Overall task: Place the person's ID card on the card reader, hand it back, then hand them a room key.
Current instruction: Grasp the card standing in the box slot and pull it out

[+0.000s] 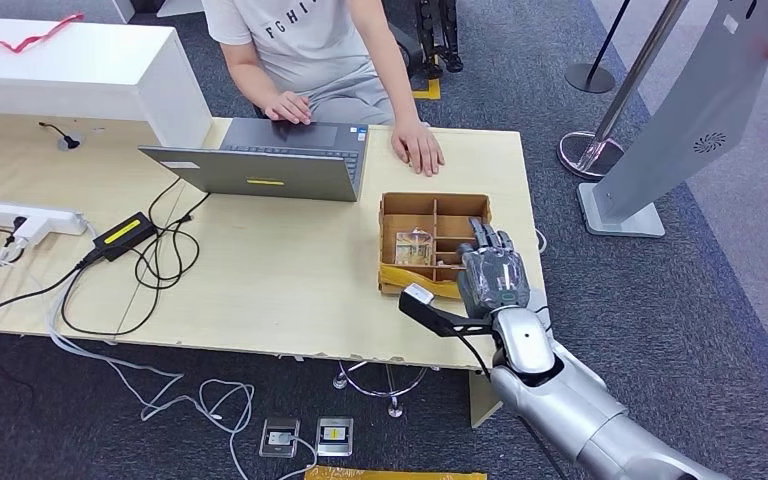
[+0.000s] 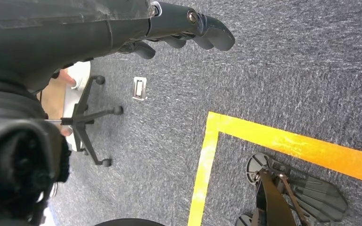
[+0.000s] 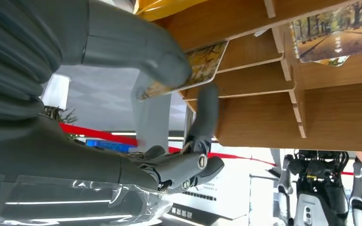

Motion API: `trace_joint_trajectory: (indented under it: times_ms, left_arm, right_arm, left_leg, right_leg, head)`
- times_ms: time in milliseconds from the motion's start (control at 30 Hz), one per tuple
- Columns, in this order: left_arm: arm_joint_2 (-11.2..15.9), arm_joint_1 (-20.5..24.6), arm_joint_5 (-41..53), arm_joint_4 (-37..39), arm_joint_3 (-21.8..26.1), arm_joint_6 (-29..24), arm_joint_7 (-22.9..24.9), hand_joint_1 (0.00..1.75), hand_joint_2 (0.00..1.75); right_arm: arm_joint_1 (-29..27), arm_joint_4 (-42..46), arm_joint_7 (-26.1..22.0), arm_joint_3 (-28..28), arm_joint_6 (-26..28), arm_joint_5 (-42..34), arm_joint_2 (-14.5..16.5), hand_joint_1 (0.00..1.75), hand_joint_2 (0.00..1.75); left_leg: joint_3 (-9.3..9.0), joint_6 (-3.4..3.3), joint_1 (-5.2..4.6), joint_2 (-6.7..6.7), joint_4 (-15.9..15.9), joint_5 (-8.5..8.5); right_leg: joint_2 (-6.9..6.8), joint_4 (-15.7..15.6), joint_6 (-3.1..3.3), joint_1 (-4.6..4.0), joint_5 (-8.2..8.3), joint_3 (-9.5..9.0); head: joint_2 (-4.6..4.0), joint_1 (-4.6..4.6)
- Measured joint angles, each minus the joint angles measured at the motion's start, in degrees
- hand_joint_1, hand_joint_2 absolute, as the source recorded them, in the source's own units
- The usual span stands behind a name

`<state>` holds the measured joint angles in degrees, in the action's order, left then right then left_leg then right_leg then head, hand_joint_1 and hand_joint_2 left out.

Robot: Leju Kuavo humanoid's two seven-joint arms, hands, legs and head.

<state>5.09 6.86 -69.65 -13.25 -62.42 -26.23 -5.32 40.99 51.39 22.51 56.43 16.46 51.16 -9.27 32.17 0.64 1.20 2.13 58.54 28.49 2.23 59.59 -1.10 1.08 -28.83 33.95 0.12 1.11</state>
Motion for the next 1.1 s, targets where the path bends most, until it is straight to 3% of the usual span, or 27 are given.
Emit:
trace_joint_trajectory:
  times_ms: [33, 100, 700, 833, 1100]
  left_arm:
    - [0.00, 0.01, 0.01, 0.00, 0.00, 0.01, 0.01, 0.00, 0.00]
    - [0.00, 0.01, 0.03, 0.00, 0.00, 0.02, 0.01, 0.00, 0.00]
    - [0.02, 0.06, -0.01, 0.00, -0.05, 0.37, 0.00, 0.00, 0.00]
    - [0.02, 0.07, -0.01, 0.00, -0.05, 0.38, -0.01, 0.00, 0.00]
    - [0.03, 0.09, 0.08, 0.00, -0.07, 0.52, -0.15, 0.00, 0.00]
  right_arm:
    - [0.05, -0.20, 0.10, 0.00, 0.09, 0.24, 0.00, 0.59, 1.75]
    - [0.13, -0.56, 0.27, 0.00, 0.15, 0.60, 0.00, 0.00, 1.75]
    - [0.23, -4.42, -0.79, -0.31, 1.63, 0.75, 0.40, 0.00, 1.75]
    - [0.23, -5.09, -0.97, -0.60, 1.86, 0.81, 0.59, 1.74, 1.75]
    - [0.51, -6.17, -1.50, -0.95, 2.16, 1.54, 0.96, 1.75, 1.75]
  left_leg:
    - [0.00, 0.00, 0.00, 0.00, 0.00, 0.00]
    - [0.00, 0.00, 0.00, 0.00, 0.00, 0.00]
    - [0.00, 0.00, 0.00, 0.00, 0.00, 0.00]
    - [0.00, 0.00, 0.00, 0.00, 0.00, 0.00]
    - [0.00, 0.00, 0.00, 0.00, 0.00, 0.00]
  right_leg:
    - [0.00, 0.00, 0.00, 0.00, 0.00, 0.00]
    - [0.00, 0.00, 0.00, 0.00, 0.00, 0.00]
    - [-0.01, 0.00, 0.00, 0.00, 0.00, 0.00]
    - [0.00, 0.00, 0.00, 0.00, 0.00, 0.00]
    - [0.00, 0.00, 0.00, 0.00, 0.00, 0.00]
  head:
    - [-0.01, 0.00]
    - [-0.01, 0.00]
    - [-0.01, -0.01]
    - [-0.01, 0.00]
    - [-0.01, 0.00]
